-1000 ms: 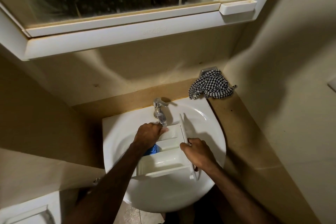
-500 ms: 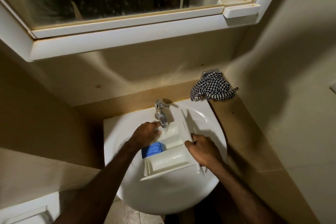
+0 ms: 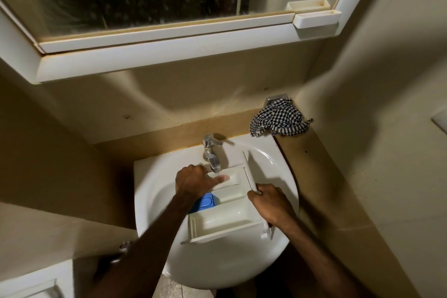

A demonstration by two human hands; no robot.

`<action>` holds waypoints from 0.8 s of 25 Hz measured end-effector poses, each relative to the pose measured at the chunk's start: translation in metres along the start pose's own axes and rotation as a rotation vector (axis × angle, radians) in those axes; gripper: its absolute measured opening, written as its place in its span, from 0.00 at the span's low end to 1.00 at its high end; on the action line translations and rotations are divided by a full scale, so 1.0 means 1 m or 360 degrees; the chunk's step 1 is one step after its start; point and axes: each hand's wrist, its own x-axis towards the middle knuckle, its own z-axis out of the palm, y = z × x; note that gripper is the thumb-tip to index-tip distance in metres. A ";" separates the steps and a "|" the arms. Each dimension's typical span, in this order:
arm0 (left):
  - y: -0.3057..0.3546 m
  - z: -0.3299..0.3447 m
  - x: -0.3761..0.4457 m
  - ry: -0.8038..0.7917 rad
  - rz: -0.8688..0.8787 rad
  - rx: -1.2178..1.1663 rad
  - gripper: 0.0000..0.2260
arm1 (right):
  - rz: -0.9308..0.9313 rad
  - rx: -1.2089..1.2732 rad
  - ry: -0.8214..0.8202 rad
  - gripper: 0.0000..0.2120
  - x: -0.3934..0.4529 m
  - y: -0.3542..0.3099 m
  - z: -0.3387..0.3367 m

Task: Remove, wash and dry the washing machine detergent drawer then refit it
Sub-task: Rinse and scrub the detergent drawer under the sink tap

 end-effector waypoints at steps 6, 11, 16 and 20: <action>-0.008 -0.001 0.004 -0.0338 0.0290 -0.0252 0.23 | 0.0021 -0.0018 0.0016 0.14 0.001 0.006 -0.009; -0.022 -0.013 0.002 -0.0143 0.0293 -0.0275 0.18 | -0.0054 -0.0108 0.0070 0.14 0.001 0.007 -0.020; -0.013 0.002 -0.002 0.0143 -0.0013 -0.0681 0.17 | -0.0140 -0.0214 0.0199 0.12 0.001 0.009 -0.024; -0.012 0.014 -0.011 0.0258 -0.0259 -0.1606 0.14 | -0.0208 -0.0222 0.0209 0.12 -0.001 0.007 -0.021</action>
